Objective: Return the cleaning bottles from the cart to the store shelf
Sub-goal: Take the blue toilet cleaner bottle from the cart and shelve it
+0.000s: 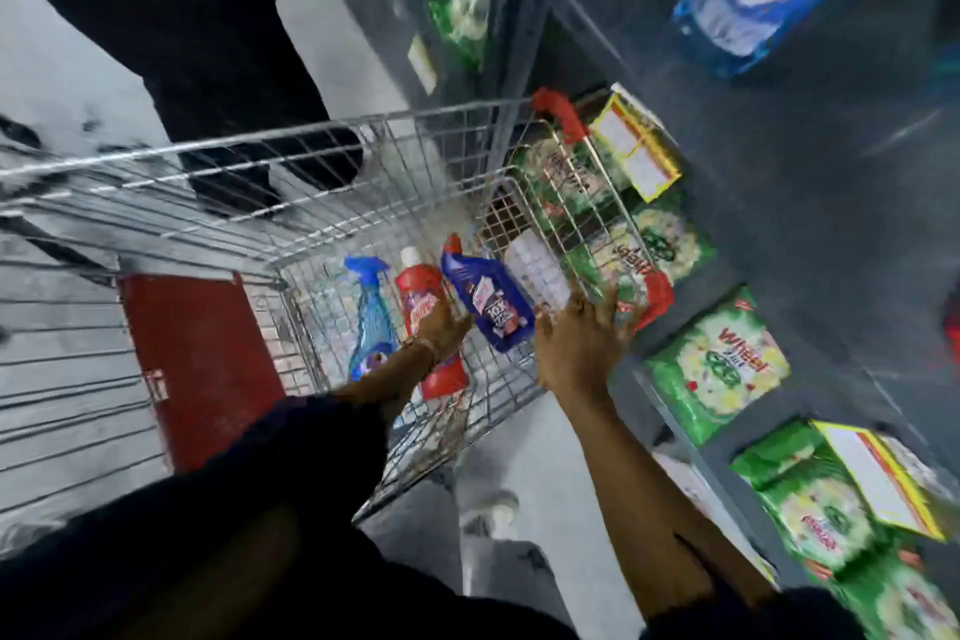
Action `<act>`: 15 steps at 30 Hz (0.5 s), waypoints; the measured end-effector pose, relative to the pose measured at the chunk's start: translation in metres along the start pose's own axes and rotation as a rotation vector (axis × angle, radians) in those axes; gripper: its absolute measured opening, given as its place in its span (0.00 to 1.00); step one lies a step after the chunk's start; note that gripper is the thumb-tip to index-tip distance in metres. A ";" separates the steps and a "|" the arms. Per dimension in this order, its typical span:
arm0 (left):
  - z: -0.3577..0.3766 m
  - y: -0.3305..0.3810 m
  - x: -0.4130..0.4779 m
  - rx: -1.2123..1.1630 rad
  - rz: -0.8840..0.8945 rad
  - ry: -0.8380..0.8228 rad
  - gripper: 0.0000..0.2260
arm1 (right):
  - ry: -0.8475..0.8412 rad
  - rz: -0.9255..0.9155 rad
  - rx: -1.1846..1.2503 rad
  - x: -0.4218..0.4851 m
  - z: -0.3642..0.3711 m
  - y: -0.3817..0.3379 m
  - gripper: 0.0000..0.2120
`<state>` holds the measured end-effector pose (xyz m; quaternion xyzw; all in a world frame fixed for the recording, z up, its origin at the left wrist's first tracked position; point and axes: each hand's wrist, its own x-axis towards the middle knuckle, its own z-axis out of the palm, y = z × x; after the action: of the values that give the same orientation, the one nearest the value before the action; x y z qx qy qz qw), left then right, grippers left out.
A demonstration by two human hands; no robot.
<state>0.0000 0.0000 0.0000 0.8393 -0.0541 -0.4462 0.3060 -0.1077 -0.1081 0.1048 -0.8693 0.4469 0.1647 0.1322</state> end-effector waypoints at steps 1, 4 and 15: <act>0.003 0.001 0.006 0.034 -0.039 -0.024 0.21 | 0.012 0.024 -0.066 0.002 0.002 0.000 0.30; 0.017 0.008 0.023 -0.086 -0.132 -0.068 0.19 | 0.057 0.013 -0.157 0.010 0.011 0.002 0.29; 0.061 0.023 0.059 -0.496 -0.244 0.180 0.20 | 0.075 -0.005 -0.113 0.012 0.015 0.004 0.26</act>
<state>-0.0081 -0.0683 -0.0548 0.7755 0.1853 -0.4029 0.4495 -0.1069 -0.1135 0.0859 -0.8819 0.4395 0.1568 0.0664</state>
